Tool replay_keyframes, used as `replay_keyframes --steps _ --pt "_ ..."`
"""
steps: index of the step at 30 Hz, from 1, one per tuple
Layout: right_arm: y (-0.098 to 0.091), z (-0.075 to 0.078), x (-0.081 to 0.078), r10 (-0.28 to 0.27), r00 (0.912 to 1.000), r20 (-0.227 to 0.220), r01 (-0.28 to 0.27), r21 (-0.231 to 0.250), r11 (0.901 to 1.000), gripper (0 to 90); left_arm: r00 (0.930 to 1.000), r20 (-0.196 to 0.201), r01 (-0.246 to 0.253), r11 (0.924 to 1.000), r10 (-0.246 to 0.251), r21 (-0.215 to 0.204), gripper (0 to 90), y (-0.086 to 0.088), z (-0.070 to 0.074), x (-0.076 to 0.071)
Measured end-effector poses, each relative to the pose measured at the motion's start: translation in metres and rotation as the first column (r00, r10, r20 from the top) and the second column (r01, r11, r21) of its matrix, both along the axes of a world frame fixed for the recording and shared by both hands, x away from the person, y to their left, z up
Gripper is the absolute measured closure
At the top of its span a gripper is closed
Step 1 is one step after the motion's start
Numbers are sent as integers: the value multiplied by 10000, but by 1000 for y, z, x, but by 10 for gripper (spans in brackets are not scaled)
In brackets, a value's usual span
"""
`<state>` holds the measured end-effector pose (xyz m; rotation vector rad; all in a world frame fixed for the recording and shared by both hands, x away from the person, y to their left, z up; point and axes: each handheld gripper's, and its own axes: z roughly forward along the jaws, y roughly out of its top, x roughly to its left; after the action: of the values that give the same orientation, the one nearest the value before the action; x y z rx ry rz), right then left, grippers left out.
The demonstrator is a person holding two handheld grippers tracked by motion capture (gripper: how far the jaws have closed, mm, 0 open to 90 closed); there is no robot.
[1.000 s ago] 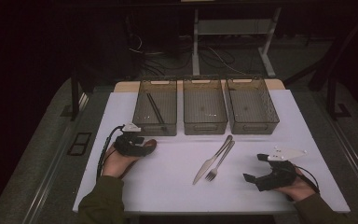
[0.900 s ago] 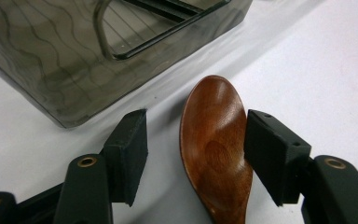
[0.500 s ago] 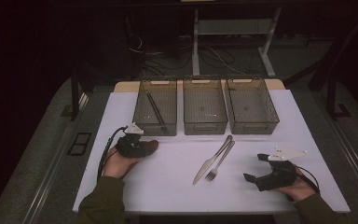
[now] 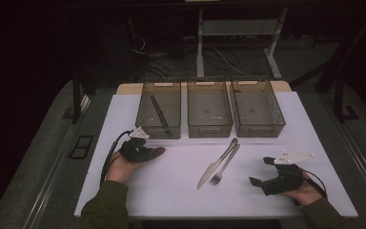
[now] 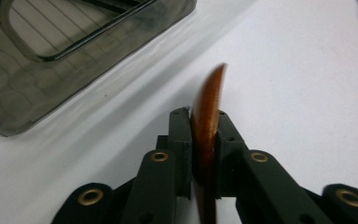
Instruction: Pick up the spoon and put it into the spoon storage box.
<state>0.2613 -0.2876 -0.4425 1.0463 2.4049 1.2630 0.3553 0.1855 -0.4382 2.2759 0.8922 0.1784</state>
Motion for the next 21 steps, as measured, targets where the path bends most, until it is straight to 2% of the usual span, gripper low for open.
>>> replay_keyframes --steps 7,21 --pt "0 0 0 -9 10000 21 9 -7 10000 39 10000 -52 69 10000 -69 50 807 0 2 -1" --pt "0 1 0 -2 10000 29 2 17 10000 39 9995 104 290 9993 -287 -242 810 -10 18 -6"
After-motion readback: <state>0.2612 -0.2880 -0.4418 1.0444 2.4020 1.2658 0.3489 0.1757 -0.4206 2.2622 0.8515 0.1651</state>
